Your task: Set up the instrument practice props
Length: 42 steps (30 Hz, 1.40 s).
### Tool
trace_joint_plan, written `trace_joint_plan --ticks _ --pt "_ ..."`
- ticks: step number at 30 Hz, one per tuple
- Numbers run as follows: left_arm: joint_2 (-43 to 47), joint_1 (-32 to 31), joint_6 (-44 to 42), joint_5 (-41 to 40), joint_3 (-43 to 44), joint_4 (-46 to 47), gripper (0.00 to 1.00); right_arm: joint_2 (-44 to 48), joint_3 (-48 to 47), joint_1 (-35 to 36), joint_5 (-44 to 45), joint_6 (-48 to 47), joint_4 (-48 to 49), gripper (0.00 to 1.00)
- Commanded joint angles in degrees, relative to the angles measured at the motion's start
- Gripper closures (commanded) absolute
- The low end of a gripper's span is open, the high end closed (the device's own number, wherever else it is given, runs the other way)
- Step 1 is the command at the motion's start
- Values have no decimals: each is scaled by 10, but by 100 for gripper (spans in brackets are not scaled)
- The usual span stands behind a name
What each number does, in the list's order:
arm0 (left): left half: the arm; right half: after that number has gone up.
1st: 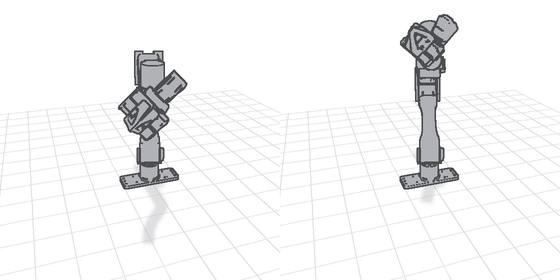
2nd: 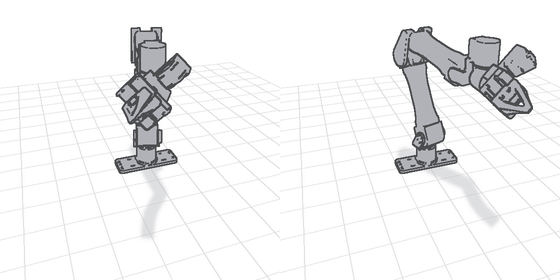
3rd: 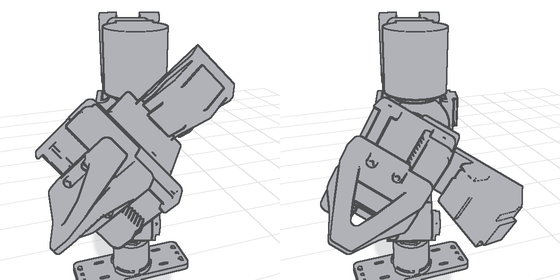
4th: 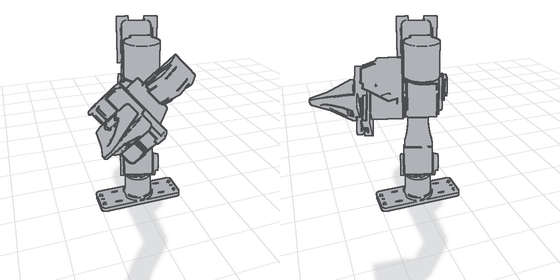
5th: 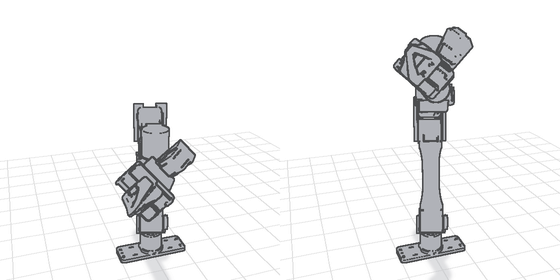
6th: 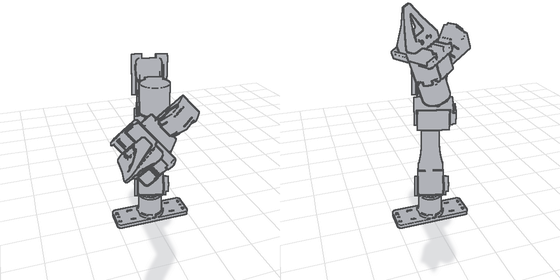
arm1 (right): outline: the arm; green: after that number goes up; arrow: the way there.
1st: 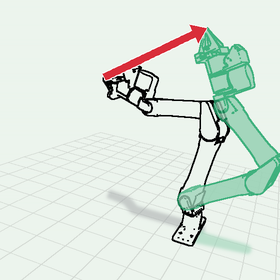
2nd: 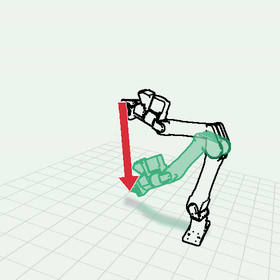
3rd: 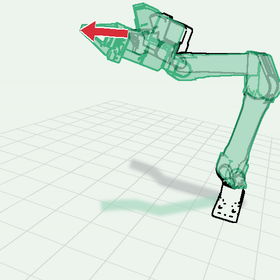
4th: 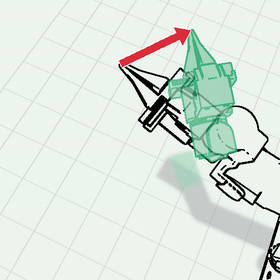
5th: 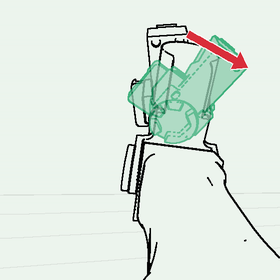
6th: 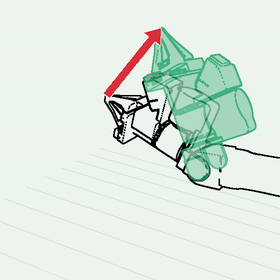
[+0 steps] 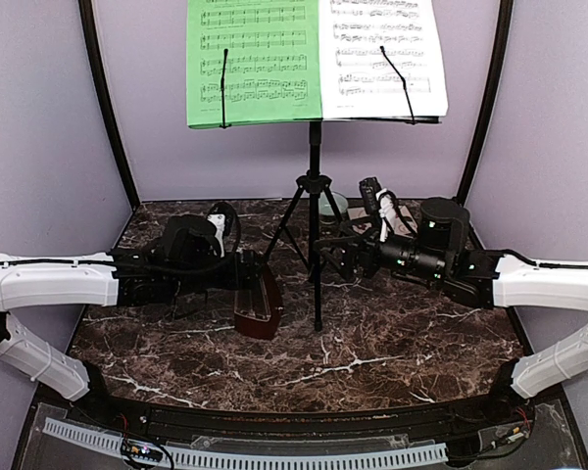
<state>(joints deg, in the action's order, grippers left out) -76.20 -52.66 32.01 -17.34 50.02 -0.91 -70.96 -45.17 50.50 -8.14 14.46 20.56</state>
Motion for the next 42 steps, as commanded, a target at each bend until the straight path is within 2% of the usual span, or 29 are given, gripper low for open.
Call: trace_joint_plan --ticks 1,5,7,9,12,17,21,25,28,32,42 --pt "31 -1 -7 51 7 46 8 -4 2 -3 -1 1 16 0" --pt "73 28 -18 114 3 30 2 -4 4 -3 3 4 17 0" --pt "110 69 -9 143 -18 22 2 -2 4 -3 3 5 16 0" --pt "142 140 12 177 -50 16 5 -1 2 -3 0 9 16 0" --pt "166 215 22 215 -98 8 16 -4 -5 -3 -4 15 12 0" --pt "126 248 25 250 -171 48 38 -17 -19 -2 -1 32 2 0" --pt "76 249 17 284 -222 146 50 -30 -32 6 -1 40 -7 0" --pt "18 249 -10 320 -233 192 60 -42 -48 15 2 38 -19 0" --pt "-17 237 -20 343 -246 244 62 -51 -55 19 -1 37 -22 0" --pt "-61 189 -43 355 -238 265 65 -65 -65 21 0 36 -27 0" --pt "-90 84 -49 376 -250 341 67 -91 -91 25 -1 18 -42 0"
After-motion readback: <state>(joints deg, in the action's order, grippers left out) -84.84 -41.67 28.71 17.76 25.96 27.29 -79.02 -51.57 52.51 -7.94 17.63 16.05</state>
